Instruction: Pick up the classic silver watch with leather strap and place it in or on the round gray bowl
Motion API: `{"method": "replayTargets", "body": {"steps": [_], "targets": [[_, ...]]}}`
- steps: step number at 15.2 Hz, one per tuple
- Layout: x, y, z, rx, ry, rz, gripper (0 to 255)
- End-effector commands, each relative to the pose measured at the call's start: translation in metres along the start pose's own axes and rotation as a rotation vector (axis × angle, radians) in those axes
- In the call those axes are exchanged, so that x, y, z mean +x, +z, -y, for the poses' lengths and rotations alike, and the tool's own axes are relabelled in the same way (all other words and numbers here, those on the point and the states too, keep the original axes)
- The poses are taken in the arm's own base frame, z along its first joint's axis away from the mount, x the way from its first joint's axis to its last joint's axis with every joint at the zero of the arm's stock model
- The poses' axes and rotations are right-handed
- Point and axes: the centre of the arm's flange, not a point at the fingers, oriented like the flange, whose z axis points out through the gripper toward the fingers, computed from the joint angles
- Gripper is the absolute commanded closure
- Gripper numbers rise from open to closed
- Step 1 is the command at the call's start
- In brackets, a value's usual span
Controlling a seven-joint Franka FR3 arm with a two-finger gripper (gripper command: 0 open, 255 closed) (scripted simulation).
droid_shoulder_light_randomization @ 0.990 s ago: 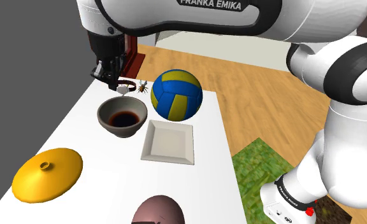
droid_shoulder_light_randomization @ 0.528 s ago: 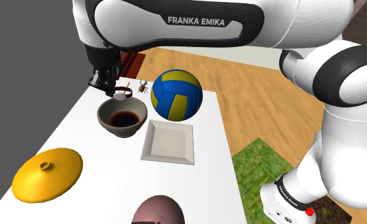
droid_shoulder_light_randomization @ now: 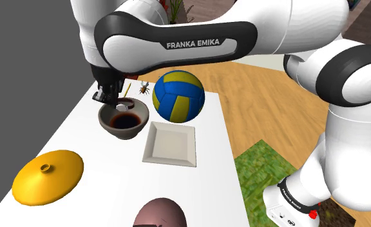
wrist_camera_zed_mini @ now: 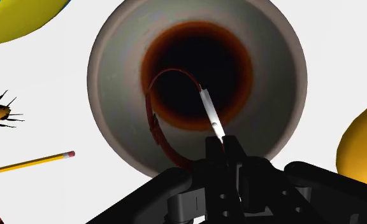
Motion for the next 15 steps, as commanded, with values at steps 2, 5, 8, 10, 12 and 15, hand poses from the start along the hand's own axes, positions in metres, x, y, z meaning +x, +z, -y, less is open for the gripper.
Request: {"method": "replayTargets", "body": {"steps": [2,5,8,10,12,15], "targets": [[-0.0017,0.0138,0.002,0.0,0.0,0.0,255],[-0.0017,0.0138,0.002,0.0,0.0,0.0,255],[-0.0017,0.0138,0.002,0.0,0.0,0.0,255],[-0.0017,0.0138,0.002,0.0,0.0,0.0,255],[-0.0017,0.0138,0.002,0.0,0.0,0.0,0],[-0.0017,0.0138,0.002,0.0,0.0,0.0,0]]}}
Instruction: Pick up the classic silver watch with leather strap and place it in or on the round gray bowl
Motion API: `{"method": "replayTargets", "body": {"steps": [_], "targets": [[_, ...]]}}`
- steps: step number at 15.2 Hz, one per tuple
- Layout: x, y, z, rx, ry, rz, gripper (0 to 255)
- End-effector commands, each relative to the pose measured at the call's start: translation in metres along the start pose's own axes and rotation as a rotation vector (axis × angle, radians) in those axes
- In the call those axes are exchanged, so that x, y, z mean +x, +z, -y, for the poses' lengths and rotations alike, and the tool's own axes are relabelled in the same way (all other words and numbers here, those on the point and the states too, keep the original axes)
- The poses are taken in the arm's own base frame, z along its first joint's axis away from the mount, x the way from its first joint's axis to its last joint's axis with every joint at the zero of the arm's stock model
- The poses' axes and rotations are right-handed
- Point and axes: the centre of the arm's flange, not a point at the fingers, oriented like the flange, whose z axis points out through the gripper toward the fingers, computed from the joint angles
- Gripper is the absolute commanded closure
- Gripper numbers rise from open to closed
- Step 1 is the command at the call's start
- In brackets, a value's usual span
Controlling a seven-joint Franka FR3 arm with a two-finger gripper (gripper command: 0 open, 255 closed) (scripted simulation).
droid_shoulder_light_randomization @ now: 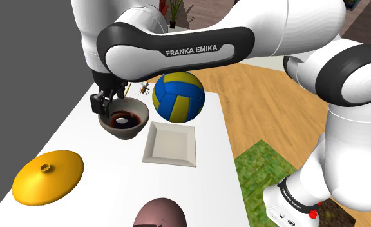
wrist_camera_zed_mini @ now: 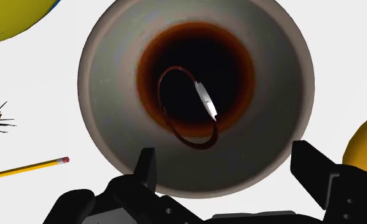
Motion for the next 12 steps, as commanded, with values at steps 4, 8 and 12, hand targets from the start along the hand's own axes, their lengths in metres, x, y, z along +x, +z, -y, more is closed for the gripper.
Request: {"method": "replayTargets", "body": {"steps": [4,8,12], "targets": [[0.0,-0.04,0.0,0.0,0.0,0.0,0],[0.0,-0.05,0.0,0.0,0.0,0.0,0],[0.0,-0.05,0.0,0.0,0.0,0.0,0]]}}
